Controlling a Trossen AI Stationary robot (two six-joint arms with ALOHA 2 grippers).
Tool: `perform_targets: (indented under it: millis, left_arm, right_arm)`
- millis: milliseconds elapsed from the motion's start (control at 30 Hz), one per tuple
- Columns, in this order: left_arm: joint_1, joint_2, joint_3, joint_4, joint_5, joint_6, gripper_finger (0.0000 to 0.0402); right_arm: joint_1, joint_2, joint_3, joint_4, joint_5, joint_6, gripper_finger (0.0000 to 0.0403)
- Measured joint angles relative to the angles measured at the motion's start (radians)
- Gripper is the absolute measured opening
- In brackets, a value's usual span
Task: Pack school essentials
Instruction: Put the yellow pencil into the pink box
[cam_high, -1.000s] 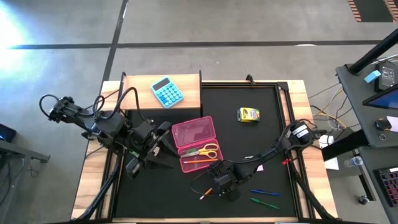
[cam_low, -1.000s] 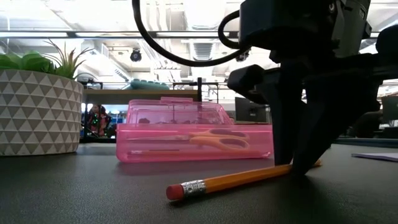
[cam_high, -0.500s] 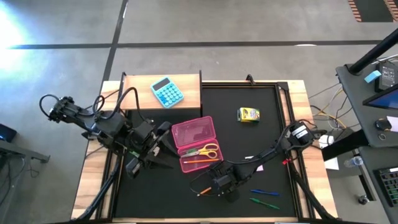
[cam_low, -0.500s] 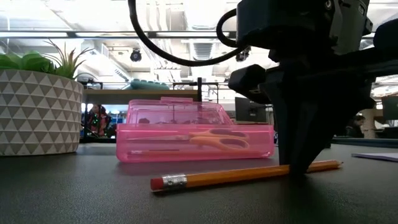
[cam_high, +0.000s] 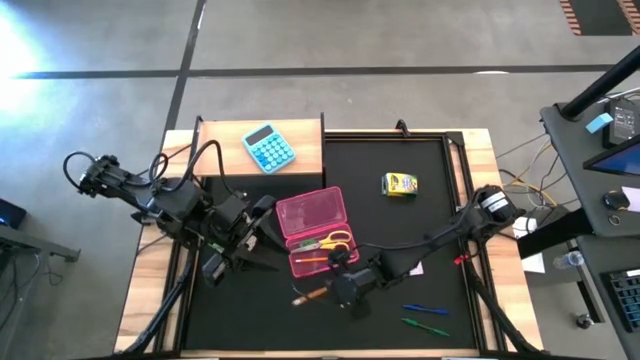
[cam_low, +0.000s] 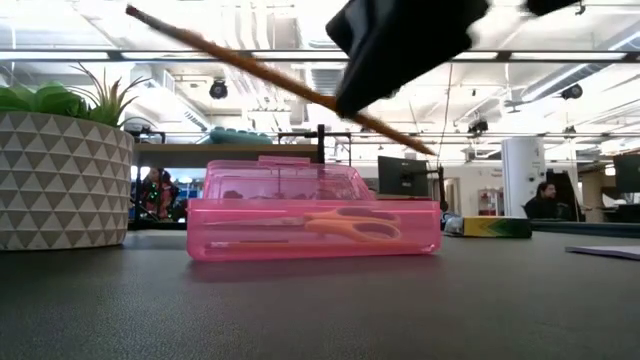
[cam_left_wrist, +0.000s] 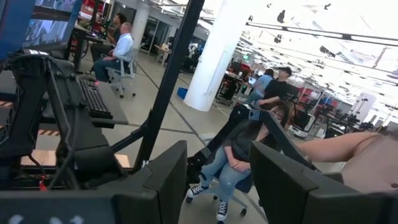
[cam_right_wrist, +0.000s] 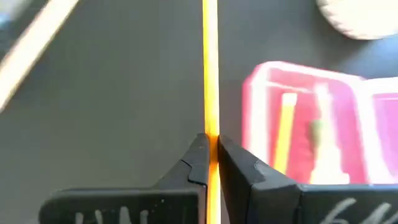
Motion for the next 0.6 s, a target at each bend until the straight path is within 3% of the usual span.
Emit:
perform_targets:
  millis: [433, 600]
  left_arm:
    - [0.000, 0.000, 0.000, -0.001, 0.001, 0.000, 0.0157]
    - [0.000, -0.004, 0.000, -0.002, 0.007, 0.000, 0.0157]
  right_arm:
    - [-0.147, 0.030, -0.003, 0.015, 0.049, -0.026, 0.0013]
    - [-0.159, 0.053, -0.004, -0.061, 0.046, -0.026, 0.0013]
